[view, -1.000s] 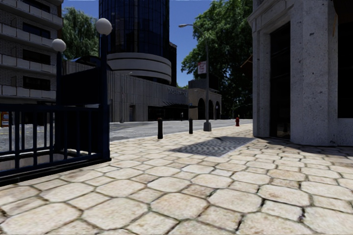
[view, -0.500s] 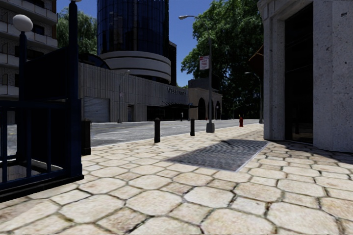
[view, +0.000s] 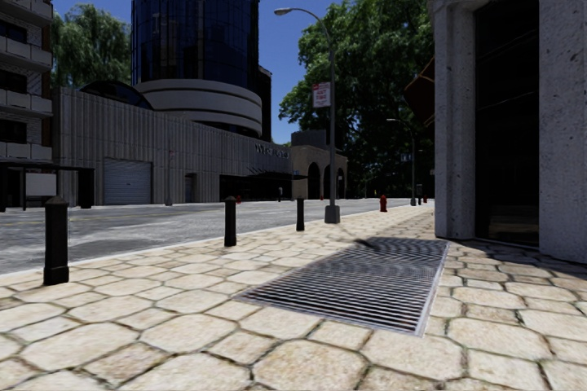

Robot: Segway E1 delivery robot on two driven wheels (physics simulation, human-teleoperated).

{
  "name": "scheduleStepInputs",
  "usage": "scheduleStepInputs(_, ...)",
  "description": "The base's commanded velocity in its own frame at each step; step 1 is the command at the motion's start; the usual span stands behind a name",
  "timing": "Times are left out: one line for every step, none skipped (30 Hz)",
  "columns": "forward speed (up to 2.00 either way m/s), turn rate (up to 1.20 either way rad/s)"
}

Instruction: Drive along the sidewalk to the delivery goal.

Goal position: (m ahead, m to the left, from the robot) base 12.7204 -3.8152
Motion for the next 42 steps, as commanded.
scheduleStepInputs(2.00, -0.36)
scheduleStepInputs(2.00, -0.36)
scheduleStepInputs(2.00, -0.36)
scheduleStepInputs(2.00, -0.36)
scheduleStepInputs(2.00, -0.36)
scheduleStepInputs(2.00, -0.22)
scheduleStepInputs(2.00, 0.00)
scheduleStepInputs(2.00, 0.00)
scheduleStepInputs(2.00, 0.00)
scheduleStepInputs(2.00, 0.00)
scheduleStepInputs(2.00, 0.00)
scheduleStepInputs(2.00, 0.00)
scheduleStepInputs(2.00, 0.00)
scheduleStepInputs(2.00, 0.00)
scheduleStepInputs(2.00, -0.21)
scheduleStepInputs(2.00, -0.41)
scheduleStepInputs(2.00, -0.46)
scheduleStepInputs(2.00, -0.46)
scheduleStepInputs(2.00, -0.47)
scheduleStepInputs(2.00, -0.48)
scheduleStepInputs(2.00, -0.48)
scheduleStepInputs(2.00, -0.48)
scheduleStepInputs(2.00, -0.48)
scheduleStepInputs(2.00, -0.48)
scheduleStepInputs(2.00, -0.48)
scheduleStepInputs(2.00, -0.48)
scheduleStepInputs(2.00, -0.48)
scheduleStepInputs(2.00, -0.48)
scheduleStepInputs(2.00, -0.48)
scheduleStepInputs(2.00, -0.48)
scheduleStepInputs(2.00, -0.48)
scheduleStepInputs(2.00, -0.43)
scheduleStepInputs(2.00, -0.26)
scheduleStepInputs(2.00, -0.26)
scheduleStepInputs(2.00, -0.11)
scheduleStepInputs(2.00, 0.00)
scheduleStepInputs(2.00, 0.00)
scheduleStepInputs(2.00, 0.00)
scheduleStepInputs(2.00, 0.00)
scheduleStepInputs(2.00, 0.00)
scheduleStepInputs(2.00, 0.00)
scheduleStepInputs(2.00, 0.00)
